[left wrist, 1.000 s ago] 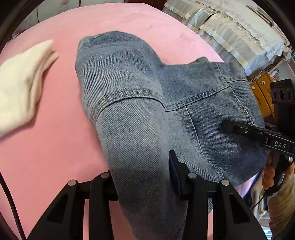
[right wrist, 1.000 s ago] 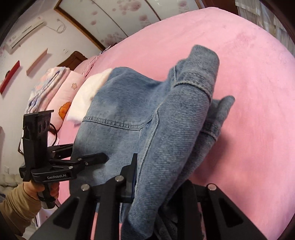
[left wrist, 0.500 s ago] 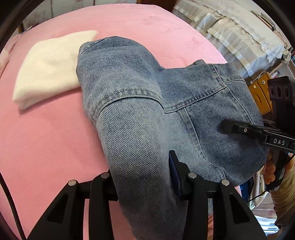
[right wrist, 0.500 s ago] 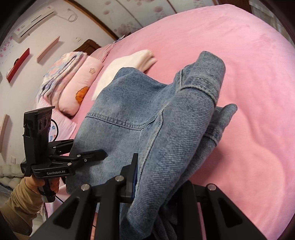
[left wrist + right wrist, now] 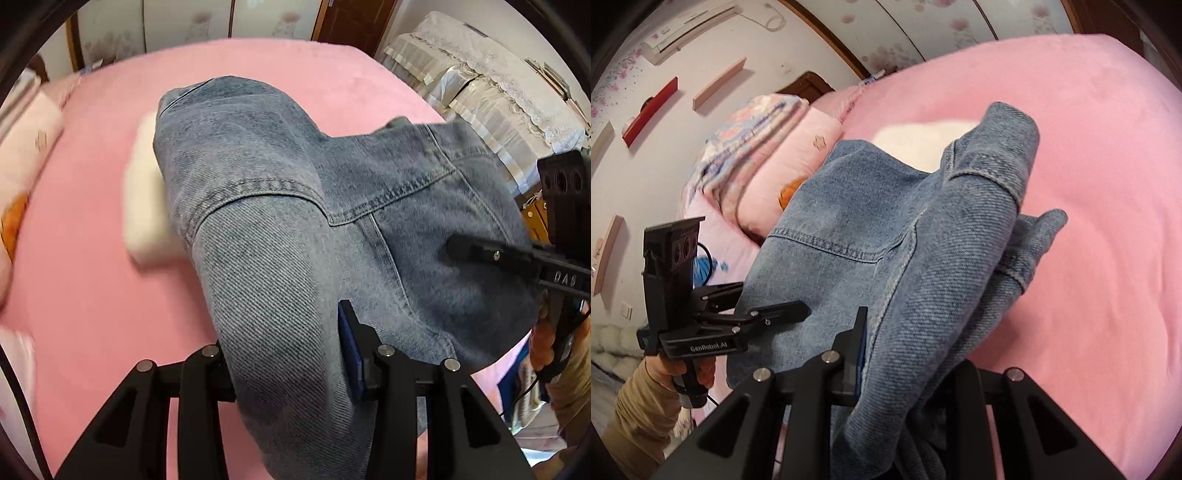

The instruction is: Fold large clothes

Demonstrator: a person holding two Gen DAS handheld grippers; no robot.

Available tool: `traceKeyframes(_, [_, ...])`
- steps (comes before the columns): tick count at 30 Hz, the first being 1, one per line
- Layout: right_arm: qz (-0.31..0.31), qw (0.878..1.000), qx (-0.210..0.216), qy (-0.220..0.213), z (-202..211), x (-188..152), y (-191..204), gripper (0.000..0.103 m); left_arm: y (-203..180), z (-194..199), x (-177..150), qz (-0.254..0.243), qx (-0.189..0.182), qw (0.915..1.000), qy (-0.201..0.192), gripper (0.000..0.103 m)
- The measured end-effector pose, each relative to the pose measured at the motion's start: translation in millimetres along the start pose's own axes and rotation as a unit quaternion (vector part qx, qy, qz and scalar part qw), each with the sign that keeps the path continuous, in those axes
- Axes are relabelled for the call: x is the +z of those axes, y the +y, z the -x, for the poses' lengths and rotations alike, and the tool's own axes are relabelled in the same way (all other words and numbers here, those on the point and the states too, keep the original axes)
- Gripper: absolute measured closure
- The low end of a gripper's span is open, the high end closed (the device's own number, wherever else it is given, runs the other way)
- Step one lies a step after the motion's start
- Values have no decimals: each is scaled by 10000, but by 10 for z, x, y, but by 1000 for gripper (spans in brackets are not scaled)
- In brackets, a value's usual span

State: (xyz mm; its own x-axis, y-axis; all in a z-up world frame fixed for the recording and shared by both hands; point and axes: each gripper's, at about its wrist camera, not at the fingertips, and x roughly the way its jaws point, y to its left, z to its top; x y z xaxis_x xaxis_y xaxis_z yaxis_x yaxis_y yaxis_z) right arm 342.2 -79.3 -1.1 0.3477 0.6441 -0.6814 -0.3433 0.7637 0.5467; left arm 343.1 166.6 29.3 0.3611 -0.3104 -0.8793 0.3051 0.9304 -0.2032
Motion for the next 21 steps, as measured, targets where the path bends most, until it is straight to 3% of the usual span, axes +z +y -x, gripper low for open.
traceKeyframes(6, [-48, 9992, 109, -383, -429, 935, 123, 84, 612, -66, 925, -133, 243, 9995, -161, 61])
traceKeyframes(10, [-538, 9964, 387, -537, -844, 1363, -99, 84, 1044, -338, 1402, -204, 539, 9981, -224, 59])
traceKeyframes(12, [-761, 9941, 464, -613, -1119, 1509, -254, 84, 1347, -543, 1534, -114, 658, 9975, -214, 56])
traceKeyframes(14, [-1057, 9912, 547, -586, -1452, 1587, -457, 84, 1448, -904, 1625, 49, 1005, 9947, -231, 51])
traceKeyframes(16, [-1037, 9939, 97, -360, -1779, 1601, -644, 80, 1604, -1208, 1590, 329, 1313, 9907, -122, 43])
traceKeyframes(17, [-1085, 9937, -229, -145, -1976, 1559, -776, 78, 1695, -1374, 1557, 544, 1359, 9892, -114, 38])
traceKeyframes(18, [-1081, 9931, -440, 78, -2112, 1517, -865, 74, 1743, -1448, 1516, 670, 1392, 9878, -200, 27])
traceKeyframes(21, [-888, 9954, -345, -75, -2167, 1370, -996, 70, 1814, -1562, 1406, 943, 1157, 9878, -453, 23])
